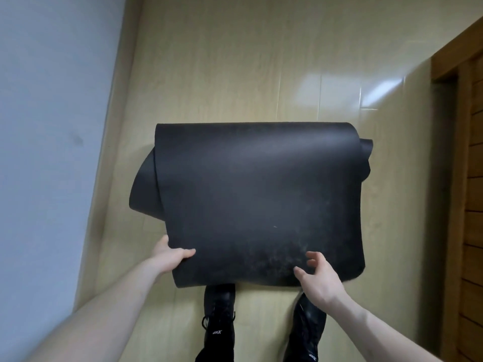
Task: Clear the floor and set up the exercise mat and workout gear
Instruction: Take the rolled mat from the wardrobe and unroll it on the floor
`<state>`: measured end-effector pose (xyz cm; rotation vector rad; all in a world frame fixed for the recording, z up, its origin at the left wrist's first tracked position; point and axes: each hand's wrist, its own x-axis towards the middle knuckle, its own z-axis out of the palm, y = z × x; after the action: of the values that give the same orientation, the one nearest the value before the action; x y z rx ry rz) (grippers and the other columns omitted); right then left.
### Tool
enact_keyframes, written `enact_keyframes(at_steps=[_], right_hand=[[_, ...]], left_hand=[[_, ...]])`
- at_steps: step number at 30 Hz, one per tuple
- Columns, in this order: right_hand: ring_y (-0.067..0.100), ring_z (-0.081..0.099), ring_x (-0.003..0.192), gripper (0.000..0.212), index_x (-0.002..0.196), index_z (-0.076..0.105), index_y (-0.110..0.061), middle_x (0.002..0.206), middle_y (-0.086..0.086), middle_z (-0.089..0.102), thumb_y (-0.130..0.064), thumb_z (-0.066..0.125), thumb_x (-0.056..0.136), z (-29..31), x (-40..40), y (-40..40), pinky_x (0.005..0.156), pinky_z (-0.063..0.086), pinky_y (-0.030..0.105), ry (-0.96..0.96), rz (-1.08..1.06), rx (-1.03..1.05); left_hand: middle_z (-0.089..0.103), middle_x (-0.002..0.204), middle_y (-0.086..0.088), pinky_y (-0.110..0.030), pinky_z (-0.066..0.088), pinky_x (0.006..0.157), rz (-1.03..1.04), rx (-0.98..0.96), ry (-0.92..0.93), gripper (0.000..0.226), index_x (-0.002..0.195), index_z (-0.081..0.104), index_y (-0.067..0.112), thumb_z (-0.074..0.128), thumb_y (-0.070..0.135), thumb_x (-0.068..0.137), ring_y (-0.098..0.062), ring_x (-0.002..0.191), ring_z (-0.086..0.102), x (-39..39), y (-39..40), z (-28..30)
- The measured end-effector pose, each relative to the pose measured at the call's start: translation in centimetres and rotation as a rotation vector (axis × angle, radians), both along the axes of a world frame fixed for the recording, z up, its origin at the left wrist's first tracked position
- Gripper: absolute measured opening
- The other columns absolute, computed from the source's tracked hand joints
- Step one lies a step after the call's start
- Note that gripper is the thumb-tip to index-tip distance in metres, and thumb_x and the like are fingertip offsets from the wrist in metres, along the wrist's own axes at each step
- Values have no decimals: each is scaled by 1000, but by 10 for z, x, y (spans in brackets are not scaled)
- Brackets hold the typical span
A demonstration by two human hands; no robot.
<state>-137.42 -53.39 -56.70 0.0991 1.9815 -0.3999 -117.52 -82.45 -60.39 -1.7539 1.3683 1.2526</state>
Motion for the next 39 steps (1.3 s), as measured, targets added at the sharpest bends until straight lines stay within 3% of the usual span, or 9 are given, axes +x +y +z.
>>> enact_keyframes(at_steps=[9,12,15,20,22,26,31,34,39], right_hand=[[24,60,120,56,146,42,-16,143,5,56,-37,62,98,16,18,-17,102,48,35,-110,-58,44],[25,65,107,58,147,42,-15,124,3,63,-41,61,98,28,15,-20,95,57,41,-170,-203,49],[22,64,105,61,146,44,-15,107,-3,60,-51,57,99,35,11,-23,85,60,39,-276,-356,59],[24,65,105,85,151,40,-17,140,6,54,-75,51,90,43,14,-26,76,59,36,-454,-532,83],[29,64,111,91,155,37,-20,145,10,52,-79,51,86,45,17,-27,85,60,40,-517,-637,59],[30,68,106,86,144,49,-23,139,10,58,-81,58,80,37,26,-41,85,60,41,-584,-878,-31],[24,73,86,44,122,64,-12,113,5,74,-41,74,91,28,20,-66,80,60,37,-320,-1234,-176],[21,61,72,21,103,62,-14,104,7,70,-30,72,93,35,2,-71,68,53,32,-142,-1077,-137],[19,60,73,20,96,60,-15,88,1,65,-34,68,97,65,-53,-91,70,49,33,3,-824,-188]], left_hand=[[68,119,4,-34,51,96,125,-114,244,39,128,61,16,74,11,91,-19,108,65,-5,5,36],[71,109,10,-27,53,81,227,-138,391,31,119,62,22,73,12,92,-10,99,68,-33,-1,67],[74,111,6,-34,58,86,310,-155,494,27,121,65,21,71,16,95,-16,98,73,-64,-11,82],[77,107,8,-30,60,80,330,-131,590,21,119,68,20,67,19,98,-12,93,75,-115,-25,101],[77,112,3,-40,59,86,352,-62,588,22,121,68,20,65,21,99,-19,99,75,-129,-30,106],[75,114,-4,-36,56,68,376,76,526,22,122,67,18,61,20,101,-23,90,74,-144,-41,113],[74,118,-7,-41,59,82,365,65,513,25,125,66,13,61,15,101,-26,99,73,-143,-56,113],[76,116,-2,-44,55,97,316,17,533,29,124,68,16,69,20,95,-24,106,73,-138,-63,112],[78,106,3,-37,56,81,222,118,464,31,116,74,18,75,32,88,-21,100,74,-136,-46,118]])
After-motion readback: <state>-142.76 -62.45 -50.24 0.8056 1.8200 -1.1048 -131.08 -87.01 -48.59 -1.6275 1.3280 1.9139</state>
